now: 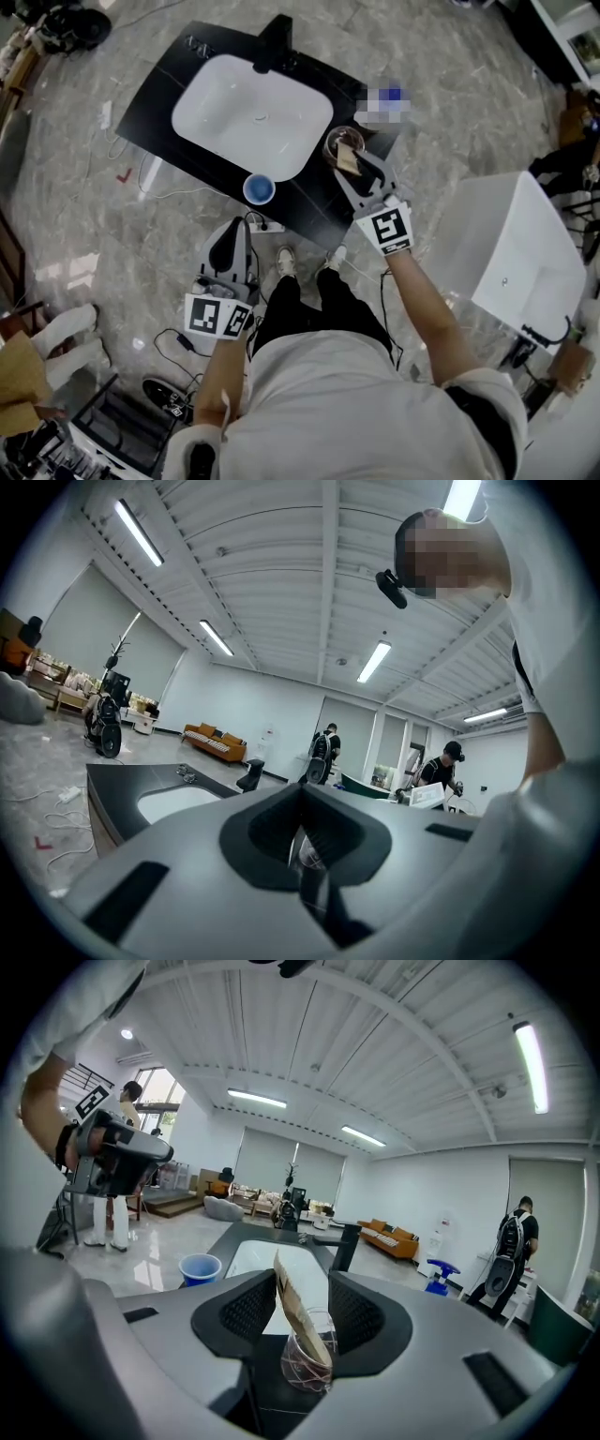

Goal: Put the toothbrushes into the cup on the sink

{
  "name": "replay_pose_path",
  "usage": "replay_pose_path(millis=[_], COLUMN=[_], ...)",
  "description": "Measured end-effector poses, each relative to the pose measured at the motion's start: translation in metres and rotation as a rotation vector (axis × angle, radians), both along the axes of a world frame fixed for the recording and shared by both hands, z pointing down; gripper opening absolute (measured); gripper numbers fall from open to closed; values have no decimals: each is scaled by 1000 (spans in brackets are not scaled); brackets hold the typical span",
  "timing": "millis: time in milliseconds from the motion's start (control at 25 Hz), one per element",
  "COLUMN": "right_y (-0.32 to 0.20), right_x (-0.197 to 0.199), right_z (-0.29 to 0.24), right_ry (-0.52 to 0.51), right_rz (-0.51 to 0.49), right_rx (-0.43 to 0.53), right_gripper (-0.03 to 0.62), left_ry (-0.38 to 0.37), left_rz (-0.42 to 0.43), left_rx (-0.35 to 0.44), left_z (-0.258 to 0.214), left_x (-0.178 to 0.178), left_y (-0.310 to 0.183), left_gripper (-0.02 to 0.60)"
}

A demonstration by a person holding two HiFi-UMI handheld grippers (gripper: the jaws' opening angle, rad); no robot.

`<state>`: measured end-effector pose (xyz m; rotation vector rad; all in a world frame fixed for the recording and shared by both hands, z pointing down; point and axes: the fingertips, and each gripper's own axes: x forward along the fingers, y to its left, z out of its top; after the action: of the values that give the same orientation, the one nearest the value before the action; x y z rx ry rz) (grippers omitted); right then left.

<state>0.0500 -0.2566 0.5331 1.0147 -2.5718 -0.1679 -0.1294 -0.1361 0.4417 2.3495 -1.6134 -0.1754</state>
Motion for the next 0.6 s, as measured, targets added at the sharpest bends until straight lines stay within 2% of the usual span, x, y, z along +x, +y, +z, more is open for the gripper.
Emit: replay_pose_path(millis=[360,600], right_y=[14,17], right_x=[13,33], right_z=[-39,-64], right_ry=[-6,-25], right_rz=[41,114], right_rx=[41,76], right_gripper=[184,184], left_ry=[-5,-3], left_rz=[45,53], left_rx=[34,58], left_z=[-9,-16], left_x=[11,10], left_y=[-9,-10], left_gripper=[3,3])
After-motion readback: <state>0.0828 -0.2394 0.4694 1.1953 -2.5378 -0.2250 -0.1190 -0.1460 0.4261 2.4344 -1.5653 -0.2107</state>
